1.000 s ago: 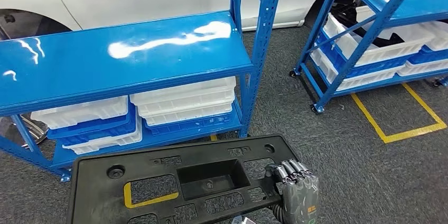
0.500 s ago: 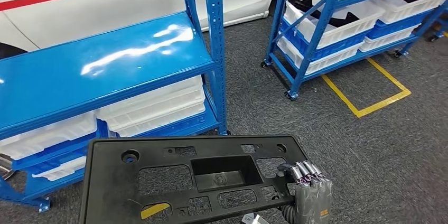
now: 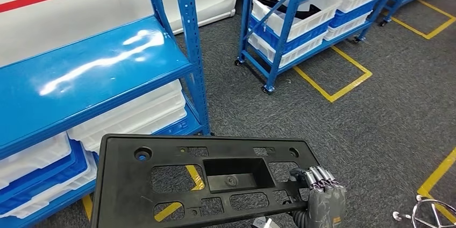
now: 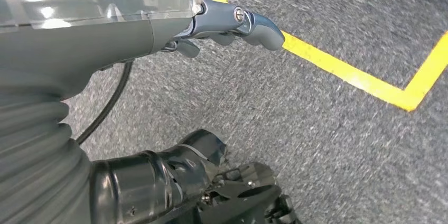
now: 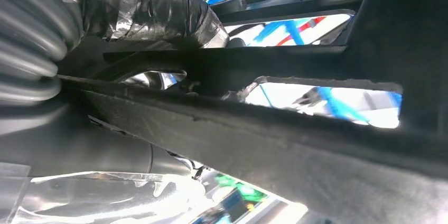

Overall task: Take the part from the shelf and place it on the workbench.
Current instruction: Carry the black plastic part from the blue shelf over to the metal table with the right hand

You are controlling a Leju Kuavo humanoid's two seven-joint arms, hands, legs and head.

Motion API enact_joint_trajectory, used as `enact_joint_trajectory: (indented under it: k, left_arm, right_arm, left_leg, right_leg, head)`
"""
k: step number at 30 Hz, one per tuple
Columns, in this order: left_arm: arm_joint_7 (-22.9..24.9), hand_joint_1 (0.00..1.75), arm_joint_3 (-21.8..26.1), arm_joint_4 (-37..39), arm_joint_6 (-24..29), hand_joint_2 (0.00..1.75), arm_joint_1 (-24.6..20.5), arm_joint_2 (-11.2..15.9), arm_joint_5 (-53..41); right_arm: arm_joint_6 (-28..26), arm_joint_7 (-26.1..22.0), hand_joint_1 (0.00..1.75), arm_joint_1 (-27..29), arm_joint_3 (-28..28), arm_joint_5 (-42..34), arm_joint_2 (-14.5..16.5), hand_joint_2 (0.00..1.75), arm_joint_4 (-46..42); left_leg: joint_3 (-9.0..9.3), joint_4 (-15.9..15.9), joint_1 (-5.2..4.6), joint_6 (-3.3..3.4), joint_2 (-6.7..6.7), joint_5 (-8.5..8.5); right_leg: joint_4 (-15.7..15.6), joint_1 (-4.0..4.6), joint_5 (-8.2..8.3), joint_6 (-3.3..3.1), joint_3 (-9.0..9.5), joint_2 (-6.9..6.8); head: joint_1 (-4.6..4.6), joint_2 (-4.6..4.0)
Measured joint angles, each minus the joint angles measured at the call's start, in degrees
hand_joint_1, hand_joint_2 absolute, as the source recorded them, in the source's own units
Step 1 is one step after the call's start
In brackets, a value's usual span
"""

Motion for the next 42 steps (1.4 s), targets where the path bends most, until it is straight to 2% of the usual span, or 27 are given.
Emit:
enact_joint_trajectory:
  k: [1, 2, 4, 6, 8, 10, 12, 14, 15, 16, 17, 19, 21, 24, 26, 27, 29, 30, 31, 32, 33, 35, 36, 37, 39, 40, 42]
  left_arm:
    - [0.01, 0.00, 0.01, 0.00, 0.00, 1.75, 0.00, 0.01, 0.00]
    - [0.01, 0.00, 0.01, 0.00, 0.00, 1.75, -0.03, 0.01, 0.00]
    - [0.00, 0.00, 0.01, 0.00, 0.00, 1.75, -0.12, 0.01, -0.01]
    - [0.00, 0.00, 0.01, 0.00, 0.02, 1.75, -0.21, 0.01, -0.01]
    - [-0.01, 0.00, 0.01, 0.00, 0.04, 1.75, -0.33, 0.01, -0.01]
    - [-0.02, 0.00, 0.01, 0.00, 0.06, 1.75, -0.41, 0.01, -0.01]
    - [-0.02, 0.00, 0.03, 0.00, 0.06, 1.75, -0.38, 0.01, -0.02]
    - [-0.02, 0.00, 0.11, 0.00, 0.05, 1.75, -0.26, 0.01, -0.01]
    - [-0.02, 0.00, 0.16, 0.00, 0.05, 1.75, -0.18, 0.01, -0.01]
    - [-0.02, 0.00, 0.20, 0.00, 0.05, 1.75, -0.10, 0.01, 0.00]
    - [-0.02, 0.00, 0.23, 0.00, 0.06, 1.75, -0.05, 0.01, 0.02]
    - [-0.02, 0.00, 0.26, 0.00, 0.07, 1.75, -0.03, 0.01, 0.03]
    - [-0.04, 0.00, 0.27, 0.00, 0.09, 1.75, -0.14, 0.00, 0.03]
    - [-0.06, 0.00, 0.28, 0.00, 0.10, 1.75, -0.22, -0.02, 0.02]
    - [-0.06, 0.00, 0.31, 0.00, 0.13, 1.75, -0.23, -0.03, 0.02]
    - [-0.06, 0.00, 0.32, 0.00, 0.15, 1.75, -0.25, -0.04, 0.02]
    - [-0.07, 0.00, 0.33, 0.00, 0.16, 1.75, -0.23, -0.04, 0.01]
    - [-0.07, 0.00, 0.34, 0.00, 0.16, 1.75, -0.19, -0.04, 0.01]
    - [-0.07, 0.00, 0.34, 0.00, 0.16, 1.75, -0.16, -0.04, 0.01]
    - [-0.07, 0.00, 0.35, 0.00, 0.16, 1.75, -0.16, -0.04, 0.00]
    - [-0.07, 0.00, 0.36, 0.00, 0.16, 1.75, -0.19, -0.04, -0.01]
    - [-0.07, 0.00, 0.36, 0.00, 0.16, 1.75, -0.22, -0.08, -0.02]
    - [-0.07, 0.00, 0.36, 0.00, 0.16, 1.75, -0.21, -0.09, -0.02]
    - [-0.06, 0.00, 0.37, 0.00, 0.16, 1.75, -0.19, -0.10, -0.02]
    - [-0.05, 0.00, 0.38, 0.00, 0.16, 1.75, -0.21, -0.10, -0.03]
    - [-0.04, 0.00, 0.38, 0.00, 0.16, 1.75, -0.26, -0.10, -0.04]
    - [-0.03, 0.00, 0.38, 0.00, 0.17, 1.75, -0.34, -0.10, -0.05]
  right_arm:
    - [0.01, -0.19, 1.75, 0.08, -0.24, -0.11, 0.03, 1.75, 0.00]
    - [0.01, -0.38, 1.75, 0.15, -0.46, -0.19, 0.06, 1.75, -0.01]
    - [0.01, -0.64, 1.75, 0.20, -0.77, -0.22, 0.13, 1.75, -0.08]
    - [0.01, -0.74, 1.75, 0.27, -0.99, -0.23, 0.29, 1.75, -0.22]
    - [0.01, -0.76, 1.75, 0.38, -1.21, -0.26, 0.50, 1.75, -0.32]
    - [0.01, -0.78, 1.75, 0.45, -1.46, -0.27, 0.69, 1.75, -0.46]
    - [0.01, -0.79, 1.75, 0.46, -1.71, -0.27, 0.99, 1.75, -0.61]
    - [0.01, -0.79, 1.75, 0.44, -1.91, -0.27, 1.31, 1.75, -0.63]
    - [0.01, -0.81, 1.75, 0.45, -2.00, -0.26, 1.40, 1.75, -0.63]
    - [0.01, -0.87, 1.75, 0.46, -2.10, -0.26, 1.46, 1.75, -0.63]
    - [0.01, -0.96, 1.75, 0.47, -2.21, -0.26, 1.50, 1.75, -0.63]
    - [0.01, -1.17, 1.75, 0.48, -2.43, -0.27, 1.57, 1.75, -0.64]
    - [0.01, -1.28, 1.75, 0.49, -2.59, -0.34, 1.65, 1.75, -0.66]
    - [0.01, -1.24, 1.75, 0.58, -2.67, -0.76, 1.69, 1.75, -0.69]
    - [0.00, -1.21, 1.75, 0.71, -2.73, -0.96, 1.69, 1.75, -0.80]
    - [0.00, -1.20, 1.75, 0.75, -2.74, -0.99, 1.69, 1.75, -0.87]
    - [0.01, -1.20, 1.75, 0.82, -2.75, -1.02, 1.69, 1.75, -0.96]
    - [0.01, -1.20, 1.75, 0.86, -2.77, -1.02, 1.69, 1.75, -0.96]
    - [0.01, -1.19, 1.75, 0.92, -2.79, -1.03, 1.69, 1.75, -0.96]
    - [0.01, -1.19, 1.75, 0.95, -2.81, -1.04, 1.69, 1.75, -0.96]
    - [0.01, -1.19, 1.75, 0.97, -2.83, -1.05, 1.69, 1.75, -0.97]
    - [0.01, -1.20, 1.75, 0.92, -2.85, -1.08, 1.69, 1.75, -1.00]
    - [0.01, -1.20, 1.75, 0.90, -2.87, -1.11, 1.69, 1.75, -1.06]
    - [0.01, -1.23, 1.75, 0.89, -2.92, -1.17, 1.69, 1.75, -1.15]
    - [0.00, -1.47, 1.75, 1.06, -3.17, -1.45, 1.70, 1.75, -1.47]
    - [-0.01, -1.74, 1.75, 1.25, -3.37, -1.67, 1.76, 1.75, -1.72]
    - [-0.02, -2.48, 1.75, 1.57, -3.80, -2.18, 2.06, 1.75, -2.35]
  left_leg:
    - [-0.02, 0.05, -0.02, -0.07, 0.61, -0.06]
    - [0.02, 0.12, -0.01, -0.20, 1.07, -0.15]
    - [0.13, 0.40, -0.11, -0.67, 1.71, -0.47]
    - [0.17, 0.65, -0.33, -1.23, 2.08, -0.73]
    - [0.26, 0.67, -0.40, -1.72, 2.42, -0.82]
    - [0.07, 1.54, -0.16, -2.31, 1.61, -1.67]
    - [-1.89, 5.91, 0.10, -2.82, -0.23, -4.54]
    - [-5.46, 13.25, 0.16, -3.05, -1.20, -7.97]
    - [-6.82, 15.92, 0.19, -3.10, -1.32, -8.62]
    - [-7.33, 16.66, 0.24, -3.12, -1.38, -8.10]
    - [-6.81, 15.20, 0.32, -3.11, -1.40, -6.51]
    - [-3.75, 7.99, 0.52, -3.08, -1.68, -2.33]
    - [-1.58, 2.80, 0.53, -2.79, -2.15, -0.55]
    - [-1.42, 1.81, 0.28, -1.83, -1.96, -0.44]
    - [-1.30, 1.22, 0.35, -0.97, -1.30, 0.00]
    - [-1.25, 0.97, 0.39, -0.63, -0.89, 0.17]
    - [-1.26, 0.91, 0.23, -0.30, -0.02, 0.20]
    - [-1.27, 0.94, 0.11, -0.23, 0.48, 0.14]
    - [-1.25, 0.99, 0.02, -0.19, 0.99, 0.06]
    - [-1.20, 1.05, -0.05, -0.18, 1.49, -0.04]
    - [-1.10, 1.14, -0.10, -0.21, 1.98, -0.18]
    - [-0.84, 1.36, -0.33, -0.53, 2.82, -0.58]
    - [-0.75, 1.46, -0.46, -0.76, 3.30, -0.77]
    - [-0.69, 1.53, -0.59, -1.00, 3.74, -0.93]
    - [-0.47, 1.53, -0.64, -1.50, 4.94, -1.13]
    - [-0.38, 1.69, -0.55, -1.83, 4.77, -1.46]
    - [-1.41, 4.66, -0.25, -2.50, 2.18, -3.74]
  right_leg:
    - [-0.67, -0.15, 0.84, 0.11, 0.55, -0.22]
    - [-3.45, -0.27, 2.47, 0.16, 2.21, -0.53]
    - [-11.21, -0.20, 5.33, 0.01, 6.65, -1.81]
    - [-15.10, 0.14, 5.94, -0.47, 8.72, -2.63]
    - [-15.37, 0.31, 5.83, -1.00, 8.70, -2.31]
    - [-15.67, 0.10, 6.00, -1.55, 8.79, -1.83]
    - [-15.91, -0.07, 6.16, -2.16, 8.86, -1.38]
    - [-15.89, 0.05, 6.16, -2.54, 8.80, -0.90]
    - [-15.85, 0.10, 6.14, -2.61, 8.81, -0.61]
    - [-15.78, 0.13, 6.12, -2.63, 8.84, -0.27]
    - [-15.69, 0.13, 6.07, -2.61, 8.90, 0.05]
    - [-15.35, 0.17, 5.86, -2.37, 8.92, 0.61]
    - [-14.94, 0.27, 5.71, -1.82, 8.63, 1.12]
    - [-14.99, 0.25, 5.96, -0.91, 8.28, 1.67]
    - [-13.34, 0.17, 4.67, -0.49, 7.55, 1.44]
    - [-10.80, 0.14, 3.08, -0.31, 6.42, 1.08]
    - [-3.49, 0.05, -0.60, -0.04, 3.05, 0.30]
    - [-0.58, 0.01, -1.52, 0.02, 1.66, 0.12]
    - [0.42, -0.01, -1.32, 0.01, 1.18, -0.01]
    - [-0.58, -0.02, -0.15, -0.07, 1.68, -0.22]
    - [-3.77, 0.02, 1.85, -0.24, 3.31, -0.79]
    - [-11.26, 0.53, 4.74, -0.78, 7.06, -3.41]
    - [-13.74, 0.80, 5.36, -1.08, 8.22, -4.46]
    - [-14.73, 1.07, 5.31, -1.33, 8.58, -4.99]
    - [-15.01, 1.17, 5.41, -1.87, 8.44, -3.84]
    - [-15.18, 1.09, 5.55, -2.18, 8.47, -3.17]
    - [-15.55, 0.78, 5.88, -2.81, 8.57, -1.87]
  head:
    - [0.01, 0.00]
    - [0.01, 0.00]
    - [0.01, 0.00]
    - [-0.01, 0.00]
    - [-0.03, 0.00]
    - [-0.03, 0.00]
    - [-0.07, 0.00]
    - [-0.10, 0.00]
    - [-0.10, 0.00]
    - [-0.10, 0.00]
    - [-0.10, 0.00]
    - [-0.10, 0.00]
    - [-0.08, 0.00]
    - [-0.04, 0.00]
    - [-0.03, 0.00]
    - [-0.02, 0.00]
    - [-0.01, 0.00]
    - [-0.01, 0.00]
    - [-0.02, 0.00]
    - [-0.01, 0.00]
    - [-0.02, 0.00]
    - [-0.01, 0.00]
    - [-0.04, 0.00]
    - [-0.05, 0.00]
    - [-0.10, 0.00]
    - [-0.09, 0.00]
    - [-0.12, 0.00]
